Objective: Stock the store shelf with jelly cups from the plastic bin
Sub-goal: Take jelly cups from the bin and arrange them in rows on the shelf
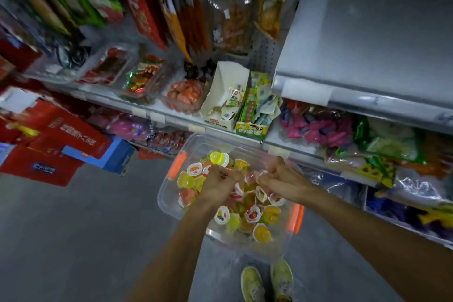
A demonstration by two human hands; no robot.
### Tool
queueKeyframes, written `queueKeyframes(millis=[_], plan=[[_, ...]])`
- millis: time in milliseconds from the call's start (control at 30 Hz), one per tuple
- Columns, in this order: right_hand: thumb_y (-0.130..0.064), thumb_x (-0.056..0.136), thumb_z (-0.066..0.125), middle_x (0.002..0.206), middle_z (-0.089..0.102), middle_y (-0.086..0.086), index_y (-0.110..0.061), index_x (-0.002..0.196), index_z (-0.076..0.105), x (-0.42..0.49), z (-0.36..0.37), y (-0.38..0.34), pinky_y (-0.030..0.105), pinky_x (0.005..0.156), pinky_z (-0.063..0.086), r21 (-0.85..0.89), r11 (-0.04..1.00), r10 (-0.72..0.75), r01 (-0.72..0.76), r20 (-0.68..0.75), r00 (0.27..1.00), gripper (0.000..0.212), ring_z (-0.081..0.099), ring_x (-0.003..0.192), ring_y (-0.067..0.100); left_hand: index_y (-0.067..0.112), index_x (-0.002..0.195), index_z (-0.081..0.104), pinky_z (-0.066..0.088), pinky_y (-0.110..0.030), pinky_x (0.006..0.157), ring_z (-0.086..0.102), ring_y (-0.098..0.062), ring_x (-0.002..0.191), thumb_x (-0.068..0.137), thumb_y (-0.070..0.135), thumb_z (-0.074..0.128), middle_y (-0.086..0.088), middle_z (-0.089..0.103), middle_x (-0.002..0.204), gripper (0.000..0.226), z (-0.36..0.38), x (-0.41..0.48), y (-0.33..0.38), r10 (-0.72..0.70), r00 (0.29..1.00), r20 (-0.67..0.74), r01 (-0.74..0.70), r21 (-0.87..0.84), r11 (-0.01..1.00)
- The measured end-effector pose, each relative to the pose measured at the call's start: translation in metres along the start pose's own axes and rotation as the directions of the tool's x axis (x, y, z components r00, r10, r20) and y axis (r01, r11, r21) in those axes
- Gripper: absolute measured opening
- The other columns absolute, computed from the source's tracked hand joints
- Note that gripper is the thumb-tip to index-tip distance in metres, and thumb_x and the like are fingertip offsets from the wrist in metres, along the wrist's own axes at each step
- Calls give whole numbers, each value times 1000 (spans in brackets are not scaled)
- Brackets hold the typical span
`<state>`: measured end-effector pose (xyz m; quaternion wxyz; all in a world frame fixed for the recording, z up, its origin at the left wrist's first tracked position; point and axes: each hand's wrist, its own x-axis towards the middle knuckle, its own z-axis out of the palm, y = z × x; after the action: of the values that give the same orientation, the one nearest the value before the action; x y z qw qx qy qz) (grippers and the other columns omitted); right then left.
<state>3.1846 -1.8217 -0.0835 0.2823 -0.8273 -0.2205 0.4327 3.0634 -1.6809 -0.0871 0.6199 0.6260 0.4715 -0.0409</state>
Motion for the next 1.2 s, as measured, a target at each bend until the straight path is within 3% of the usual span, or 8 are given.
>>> queueKeyframes(millis=[100,233,367,533,767,967,1100,1200], plan=[[-48,71,67,74,69,0,-25,91,52,-36,-31,-20,40,62,58,111,986,-114,127,-115,987,35,68,64,21,15,96,54,59,-43,65,61,-23,71,77,12,74,-10,63,85,28,-4,-27,34,113,992,57,-110,-50,993],[-31,85,70,75,63,5,-29,94,61,-85,-70,-48,32,52,50,197,938,-229,285,-264,937,13,56,58,17,21,94,66,50,-28,69,63,-25,85,76,4,75,0,64,93,26,-8,-56,86,368,926,80,-374,84,924],[-38,80,74,91,63,2,-31,106,48,-129,-107,-70,23,51,46,96,928,-295,359,-398,869,38,56,64,12,24,118,54,55,-35,82,63,-16,89,71,25,84,3,60,100,55,-2,-92,141,567,812,139,-583,249,773],[-37,75,80,91,62,-4,-29,105,44,-180,-151,-90,18,53,47,18,907,-340,421,-560,756,47,60,66,5,27,93,49,55,-38,72,63,-14,75,68,31,86,8,64,86,45,12,-138,204,709,700,84,-688,346,638],[-30,73,83,109,62,-11,-32,120,65,-227,-219,-105,5,70,43,-104,828,-459,551,-691,559,50,59,85,-10,27,93,69,57,-29,70,66,-12,76,72,25,86,10,71,85,27,39,-195,278,861,484,158,-864,247,440],[-32,76,80,70,62,-7,-25,96,69,-267,-286,-118,15,57,41,-236,729,-564,642,-739,369,24,53,60,2,27,93,72,52,-26,67,63,-14,74,70,34,85,14,71,85,28,70,-240,342,939,294,178,-950,158,268],[-39,73,77,84,68,19,-19,94,70,-285,-335,-130,35,65,53,-258,660,-591,705,-758,276,30,68,69,23,20,96,73,53,-21,70,64,-6,74,64,36,84,5,71,92,37,93,-254,391,955,243,169,-970,39,240],[-38,75,77,83,70,15,-21,91,72,-288,-375,-133,22,63,50,-235,652,-554,721,-797,241,24,65,66,8,18,96,72,54,-23,71,64,-7,78,68,30,86,-4,70,98,33,112,-249,429,962,229,150,-973,4,231]])
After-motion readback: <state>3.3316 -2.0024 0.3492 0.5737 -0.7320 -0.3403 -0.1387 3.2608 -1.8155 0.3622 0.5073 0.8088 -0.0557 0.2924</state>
